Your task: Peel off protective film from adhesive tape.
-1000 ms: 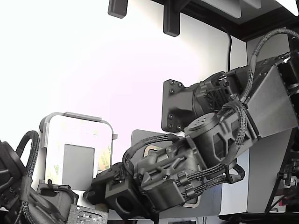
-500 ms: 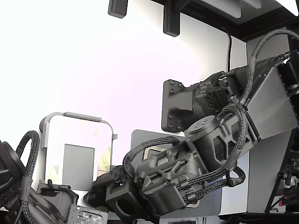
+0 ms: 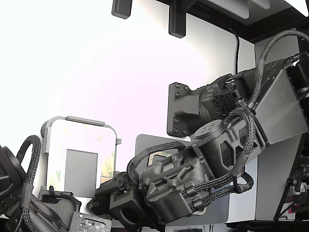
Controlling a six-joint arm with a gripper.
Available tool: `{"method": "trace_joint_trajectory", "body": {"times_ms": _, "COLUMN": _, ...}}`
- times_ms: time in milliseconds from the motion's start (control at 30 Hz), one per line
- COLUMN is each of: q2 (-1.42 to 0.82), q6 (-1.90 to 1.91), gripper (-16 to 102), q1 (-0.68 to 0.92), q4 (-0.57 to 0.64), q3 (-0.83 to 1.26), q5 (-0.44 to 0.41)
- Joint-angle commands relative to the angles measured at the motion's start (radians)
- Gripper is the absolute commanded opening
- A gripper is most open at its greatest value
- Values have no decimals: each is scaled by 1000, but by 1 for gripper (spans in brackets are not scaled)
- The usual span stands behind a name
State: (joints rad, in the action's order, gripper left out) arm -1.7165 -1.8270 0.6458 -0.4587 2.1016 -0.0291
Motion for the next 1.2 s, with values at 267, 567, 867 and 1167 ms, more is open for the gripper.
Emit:
{"method": "trace_joint_trajectory", "body": {"times_ms": 267, "q2": -12, "q6": -17, "gripper": -10, "q1": -6, "q4": 11, "q3": -23, "q5": 5}}
{"method": "trace_joint_trajectory", "body": {"times_ms": 567, "q2": -11, "q6": -34, "gripper": -8, "q1": -6, "q4": 15, "q3": -18, "q5": 6}}
{"method": "trace_joint_trajectory", "body": {"times_ms": 867, "q2": -14, "q6": -34, "gripper": -9, "q1": -2, "q4": 14, "q3": -12, "q5": 3}}
{"method": "trace_joint_trajectory", "body": {"times_ms": 1167, "q2": -14, "q6": -35, "gripper": -7, "q1": -2, "q4": 14, "q3": -11, "q5": 2}}
